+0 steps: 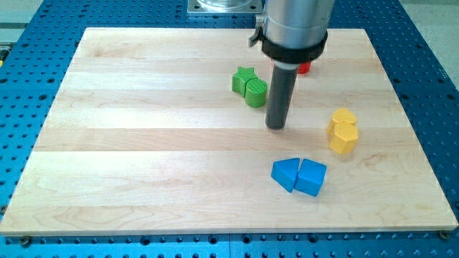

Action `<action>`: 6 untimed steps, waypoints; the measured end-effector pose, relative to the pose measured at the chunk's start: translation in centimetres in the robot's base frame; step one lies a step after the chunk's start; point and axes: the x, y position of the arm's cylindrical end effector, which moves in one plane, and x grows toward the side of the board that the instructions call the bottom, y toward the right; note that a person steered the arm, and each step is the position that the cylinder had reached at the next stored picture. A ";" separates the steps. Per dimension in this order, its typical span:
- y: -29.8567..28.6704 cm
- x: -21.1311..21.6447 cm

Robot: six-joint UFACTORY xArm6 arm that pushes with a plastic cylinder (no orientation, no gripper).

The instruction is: Move the triangle left side of the cube

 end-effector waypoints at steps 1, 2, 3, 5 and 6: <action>1.1 -2.6; 6.1 -4.2; 14.6 -3.0; 19.5 13.1; 14.4 18.3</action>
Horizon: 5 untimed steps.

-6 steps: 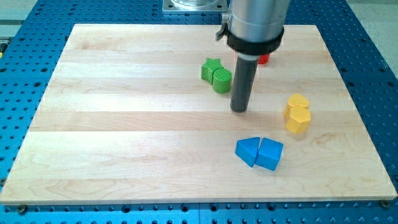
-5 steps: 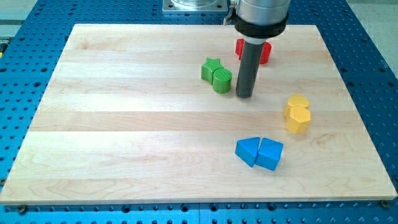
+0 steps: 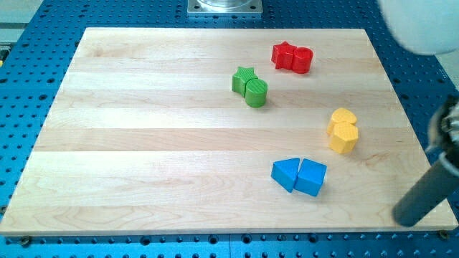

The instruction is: Move the triangle left side of the cube

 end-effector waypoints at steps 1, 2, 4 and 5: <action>-6.8 0.1; -17.2 0.1; -11.9 -2.4; -11.8 -4.2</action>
